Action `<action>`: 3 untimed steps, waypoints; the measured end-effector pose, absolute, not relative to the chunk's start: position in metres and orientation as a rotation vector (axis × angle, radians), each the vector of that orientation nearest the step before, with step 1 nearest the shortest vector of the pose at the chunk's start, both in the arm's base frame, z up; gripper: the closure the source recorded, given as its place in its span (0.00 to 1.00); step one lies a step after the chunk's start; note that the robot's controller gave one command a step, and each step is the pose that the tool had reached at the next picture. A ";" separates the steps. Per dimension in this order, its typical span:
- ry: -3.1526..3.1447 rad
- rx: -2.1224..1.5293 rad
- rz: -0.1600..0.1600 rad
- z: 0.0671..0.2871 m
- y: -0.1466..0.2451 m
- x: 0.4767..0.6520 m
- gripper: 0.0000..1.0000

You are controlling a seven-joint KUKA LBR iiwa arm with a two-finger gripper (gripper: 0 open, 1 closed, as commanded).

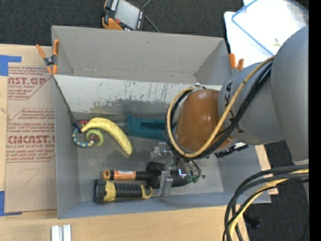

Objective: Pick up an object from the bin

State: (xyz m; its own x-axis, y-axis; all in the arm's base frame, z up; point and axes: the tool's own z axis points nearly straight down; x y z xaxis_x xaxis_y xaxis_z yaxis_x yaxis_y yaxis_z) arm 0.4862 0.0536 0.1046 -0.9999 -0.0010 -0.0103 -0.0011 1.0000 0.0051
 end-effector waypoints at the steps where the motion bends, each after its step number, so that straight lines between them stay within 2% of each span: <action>1: 3.108 0.093 -0.007 0.080 0.041 0.492 1.00; 3: 3.108 0.094 -0.007 0.080 0.041 0.492 1.00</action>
Offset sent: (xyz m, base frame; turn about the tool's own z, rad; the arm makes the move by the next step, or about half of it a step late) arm 0.0000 0.0000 0.0000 0.0000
